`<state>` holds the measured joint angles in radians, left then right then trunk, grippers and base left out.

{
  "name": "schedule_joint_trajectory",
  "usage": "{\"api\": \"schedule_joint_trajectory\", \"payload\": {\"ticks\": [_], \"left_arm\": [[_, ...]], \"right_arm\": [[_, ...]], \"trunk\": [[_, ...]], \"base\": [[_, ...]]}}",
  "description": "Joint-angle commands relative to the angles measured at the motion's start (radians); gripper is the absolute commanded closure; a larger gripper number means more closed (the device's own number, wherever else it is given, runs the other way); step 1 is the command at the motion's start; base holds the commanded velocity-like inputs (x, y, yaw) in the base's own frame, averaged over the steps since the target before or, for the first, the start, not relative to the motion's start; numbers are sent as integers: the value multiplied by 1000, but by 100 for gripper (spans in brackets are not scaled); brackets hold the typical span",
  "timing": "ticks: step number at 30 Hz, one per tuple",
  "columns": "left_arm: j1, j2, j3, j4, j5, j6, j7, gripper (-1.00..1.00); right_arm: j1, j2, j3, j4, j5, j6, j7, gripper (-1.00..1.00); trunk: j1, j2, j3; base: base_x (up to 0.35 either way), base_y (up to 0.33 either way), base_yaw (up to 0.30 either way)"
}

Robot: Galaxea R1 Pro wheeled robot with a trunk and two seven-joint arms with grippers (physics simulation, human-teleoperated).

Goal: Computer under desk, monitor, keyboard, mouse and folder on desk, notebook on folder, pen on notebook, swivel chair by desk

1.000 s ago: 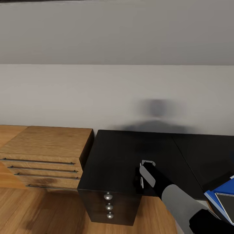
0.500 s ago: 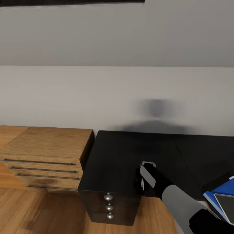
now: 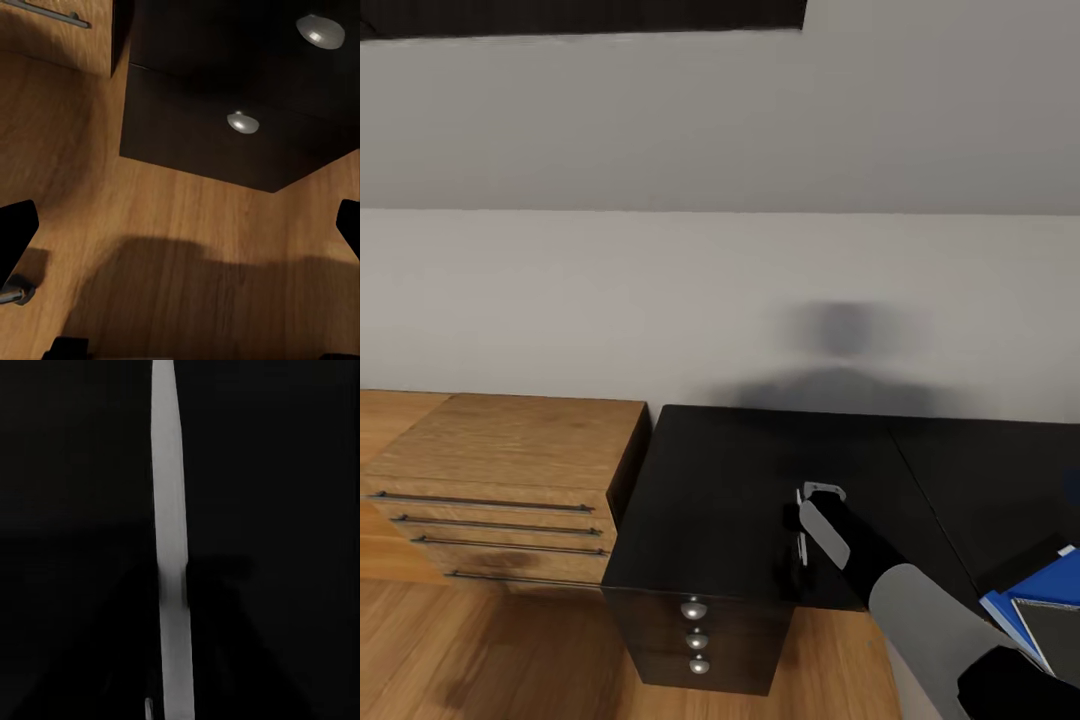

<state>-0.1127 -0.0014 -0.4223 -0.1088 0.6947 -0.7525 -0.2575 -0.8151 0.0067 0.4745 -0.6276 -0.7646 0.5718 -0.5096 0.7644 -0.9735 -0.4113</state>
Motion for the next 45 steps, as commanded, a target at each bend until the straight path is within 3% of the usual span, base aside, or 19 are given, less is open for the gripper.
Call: {"api": "schedule_joint_trajectory", "payload": {"ticks": [1,7,11,27,45], "left_arm": [[-1,0,-4,1,11,-1,-7,-100],[-1,0,-3,1,14,8,-5,-100],[-1,0,-3,1,15,10,-3,-100],[-1,0,-1,1,17,11,0,-100],[-1,0,-1,1,16,10,-3,-100]], "right_arm": [[-1,-2,-10,-3,-12,0,-10,100],[-1,-3,-112,-7,-10,17,-14,100],[-1,-4,-134,-8,-9,33,-15,100],[-1,-8,-141,-53,-6,38,-15,100],[-1,-60,-143,-90,-5,24,-15,100]], "trunk": [[-4,6,2],[-27,48,21],[-42,76,33],[-104,188,84],[-173,314,140]], "base": [[0,0,-76],[0,0,-188],[0,0,-247],[0,0,-258],[0,0,-184]]}}
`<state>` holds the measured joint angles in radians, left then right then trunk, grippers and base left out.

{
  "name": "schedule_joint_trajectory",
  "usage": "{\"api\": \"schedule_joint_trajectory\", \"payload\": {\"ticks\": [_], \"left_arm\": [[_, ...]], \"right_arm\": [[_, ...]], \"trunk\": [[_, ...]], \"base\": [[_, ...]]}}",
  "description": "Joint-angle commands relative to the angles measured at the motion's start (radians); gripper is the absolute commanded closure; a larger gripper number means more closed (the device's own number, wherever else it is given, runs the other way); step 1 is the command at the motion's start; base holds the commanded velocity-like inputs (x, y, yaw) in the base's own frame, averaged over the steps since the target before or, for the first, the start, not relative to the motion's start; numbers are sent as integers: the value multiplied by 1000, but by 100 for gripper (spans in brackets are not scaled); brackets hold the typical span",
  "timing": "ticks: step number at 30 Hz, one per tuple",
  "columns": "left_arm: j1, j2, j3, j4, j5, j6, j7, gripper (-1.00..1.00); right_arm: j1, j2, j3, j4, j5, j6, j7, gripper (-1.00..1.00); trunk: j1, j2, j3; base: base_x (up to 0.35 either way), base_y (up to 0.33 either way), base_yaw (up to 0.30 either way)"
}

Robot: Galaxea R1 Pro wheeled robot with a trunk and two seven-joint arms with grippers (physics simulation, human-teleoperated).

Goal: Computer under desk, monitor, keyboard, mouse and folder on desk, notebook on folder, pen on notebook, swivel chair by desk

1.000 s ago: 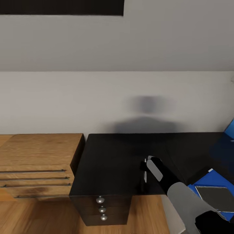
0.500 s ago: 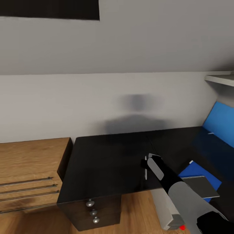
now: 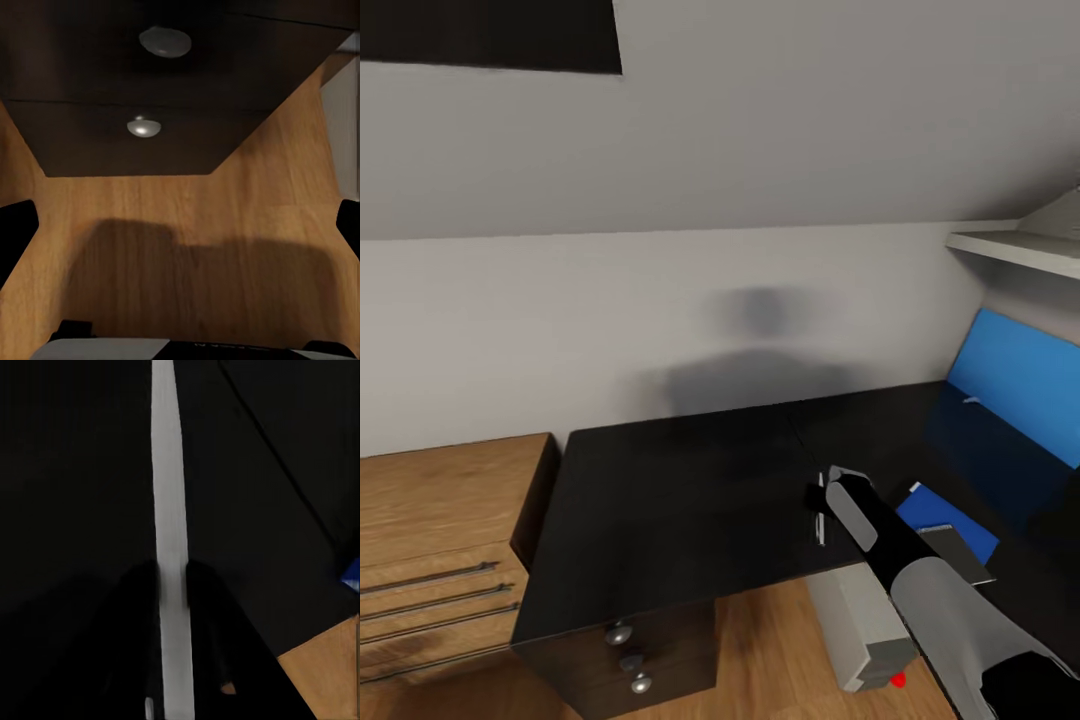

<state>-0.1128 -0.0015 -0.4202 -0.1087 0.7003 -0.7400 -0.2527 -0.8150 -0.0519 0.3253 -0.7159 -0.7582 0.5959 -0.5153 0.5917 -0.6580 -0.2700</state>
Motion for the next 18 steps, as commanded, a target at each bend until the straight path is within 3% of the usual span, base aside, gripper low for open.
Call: {"api": "schedule_joint_trajectory", "payload": {"ticks": [1,6,18], "left_arm": [[-1,0,-3,1,11,-2,-8,-100],[-1,0,-3,1,11,-2,-8,-100],[-1,0,-2,1,10,-5,-9,-100]], "right_arm": [[-1,-3,6,-2,-12,-2,-9,100],[-1,-13,6,-2,-12,-12,-9,100],[-1,-43,5,-2,-12,-33,-9,100]], "trunk": [[-4,6,2],[-23,41,16],[-23,41,11]], "base": [[0,0,-90],[0,0,-129],[0,0,-231]]}}
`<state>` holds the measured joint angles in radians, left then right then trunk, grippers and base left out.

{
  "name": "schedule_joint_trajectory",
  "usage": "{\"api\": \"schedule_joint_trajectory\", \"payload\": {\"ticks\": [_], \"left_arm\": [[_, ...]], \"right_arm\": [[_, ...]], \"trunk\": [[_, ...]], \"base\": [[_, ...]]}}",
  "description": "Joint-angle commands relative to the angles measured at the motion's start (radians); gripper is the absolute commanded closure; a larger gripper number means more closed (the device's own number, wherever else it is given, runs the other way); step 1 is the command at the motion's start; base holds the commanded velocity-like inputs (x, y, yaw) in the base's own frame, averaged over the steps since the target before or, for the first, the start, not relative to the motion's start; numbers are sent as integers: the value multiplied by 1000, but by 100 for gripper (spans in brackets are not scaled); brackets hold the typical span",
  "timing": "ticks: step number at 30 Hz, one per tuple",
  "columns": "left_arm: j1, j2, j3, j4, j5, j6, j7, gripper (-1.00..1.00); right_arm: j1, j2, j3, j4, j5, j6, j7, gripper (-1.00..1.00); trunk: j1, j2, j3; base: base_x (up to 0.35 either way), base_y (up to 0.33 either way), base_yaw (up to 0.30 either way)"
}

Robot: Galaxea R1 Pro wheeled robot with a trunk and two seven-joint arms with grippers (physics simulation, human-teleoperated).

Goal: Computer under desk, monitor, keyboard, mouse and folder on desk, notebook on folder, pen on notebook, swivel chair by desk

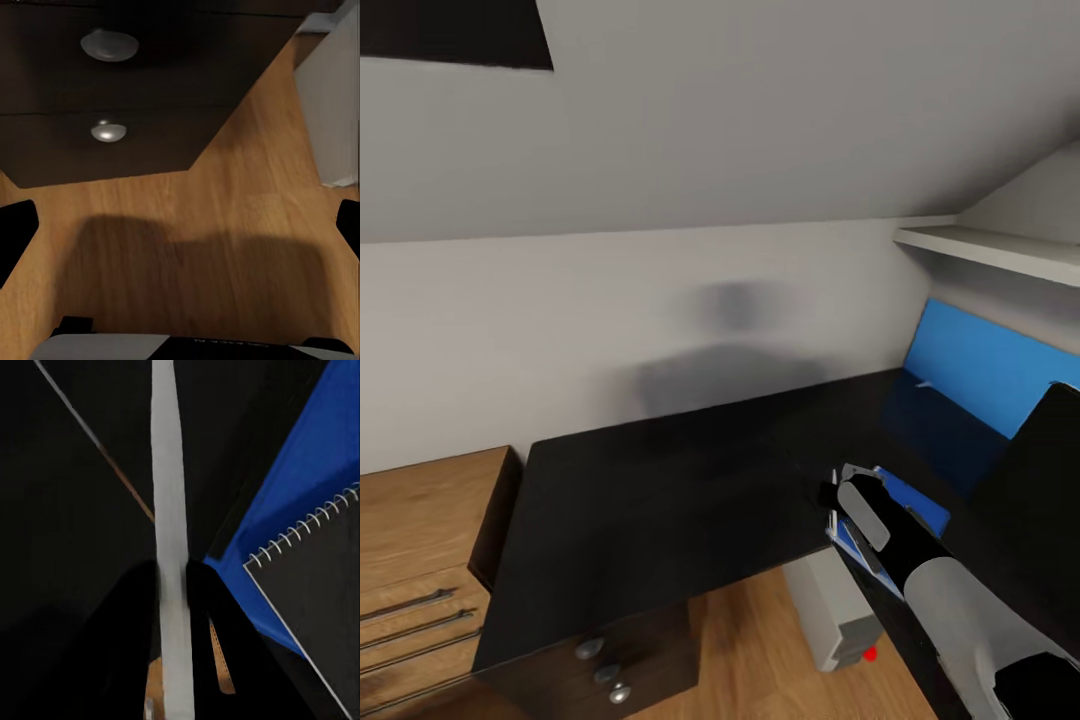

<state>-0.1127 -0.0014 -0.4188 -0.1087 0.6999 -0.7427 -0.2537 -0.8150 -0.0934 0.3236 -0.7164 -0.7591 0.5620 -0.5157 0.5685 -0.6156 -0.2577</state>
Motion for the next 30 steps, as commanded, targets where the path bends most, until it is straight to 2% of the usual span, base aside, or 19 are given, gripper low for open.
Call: {"api": "schedule_joint_trajectory", "payload": {"ticks": [1,14,30], "left_arm": [[-1,0,-3,1,10,-3,-8,-100],[-1,0,-5,1,8,-4,-10,-100],[-1,0,-5,1,7,-4,-10,-100]], "right_arm": [[-1,-3,6,-1,-11,0,-9,100],[-1,-25,-8,-1,-11,-3,-8,100],[0,-40,-8,6,-10,-6,-2,100]], "trunk": [[0,-1,-2],[0,-1,-7],[0,-1,-8]], "base": [[0,0,-231],[4,-5,-182],[37,-86,-18]]}}
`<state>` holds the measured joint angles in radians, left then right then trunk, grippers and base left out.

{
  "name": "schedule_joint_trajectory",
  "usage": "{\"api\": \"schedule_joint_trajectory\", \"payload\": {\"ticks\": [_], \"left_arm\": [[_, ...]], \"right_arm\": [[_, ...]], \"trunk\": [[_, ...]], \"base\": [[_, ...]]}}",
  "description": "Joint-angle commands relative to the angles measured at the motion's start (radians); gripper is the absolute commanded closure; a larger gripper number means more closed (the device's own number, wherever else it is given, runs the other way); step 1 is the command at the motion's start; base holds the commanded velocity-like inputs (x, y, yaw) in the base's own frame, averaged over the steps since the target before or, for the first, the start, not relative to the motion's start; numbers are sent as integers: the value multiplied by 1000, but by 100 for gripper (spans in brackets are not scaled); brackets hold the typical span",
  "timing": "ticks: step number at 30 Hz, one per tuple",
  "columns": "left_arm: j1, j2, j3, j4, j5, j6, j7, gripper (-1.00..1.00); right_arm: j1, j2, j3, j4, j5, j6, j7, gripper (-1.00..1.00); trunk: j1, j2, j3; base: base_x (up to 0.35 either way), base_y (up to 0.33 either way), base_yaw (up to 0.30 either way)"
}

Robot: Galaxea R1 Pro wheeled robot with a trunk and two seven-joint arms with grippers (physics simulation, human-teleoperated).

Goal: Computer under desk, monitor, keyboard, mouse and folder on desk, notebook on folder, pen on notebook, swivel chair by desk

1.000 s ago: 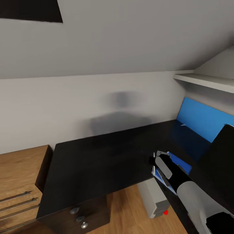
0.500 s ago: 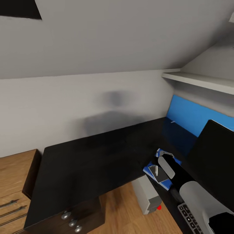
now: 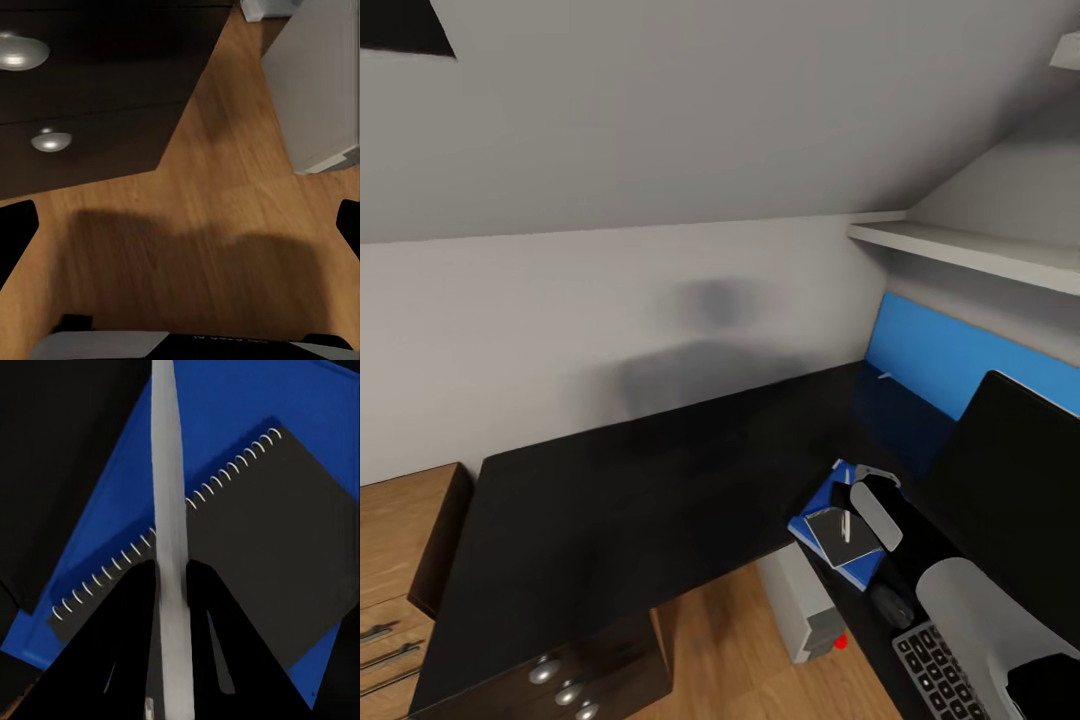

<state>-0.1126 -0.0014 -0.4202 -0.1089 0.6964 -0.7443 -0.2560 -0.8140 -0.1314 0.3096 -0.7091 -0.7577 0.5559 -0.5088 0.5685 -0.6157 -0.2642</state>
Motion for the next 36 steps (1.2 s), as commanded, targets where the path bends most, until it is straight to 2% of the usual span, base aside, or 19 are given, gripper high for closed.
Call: {"api": "schedule_joint_trajectory", "payload": {"ticks": [1,18,36], "left_arm": [[-1,0,-3,1,11,-3,-8,-100],[-1,-1,-3,1,10,-3,-8,-100],[-1,-2,-4,1,9,-6,-8,-100]], "right_arm": [[-1,-2,6,-1,-11,0,-9,100],[-1,-2,6,6,-11,1,-8,100],[-1,-2,8,15,-11,0,-5,100]], "trunk": [[0,-1,-2],[0,-1,-2],[69,-127,-58]], "base": [[1,-215,0],[0,-36,0],[0,0,0]]}}
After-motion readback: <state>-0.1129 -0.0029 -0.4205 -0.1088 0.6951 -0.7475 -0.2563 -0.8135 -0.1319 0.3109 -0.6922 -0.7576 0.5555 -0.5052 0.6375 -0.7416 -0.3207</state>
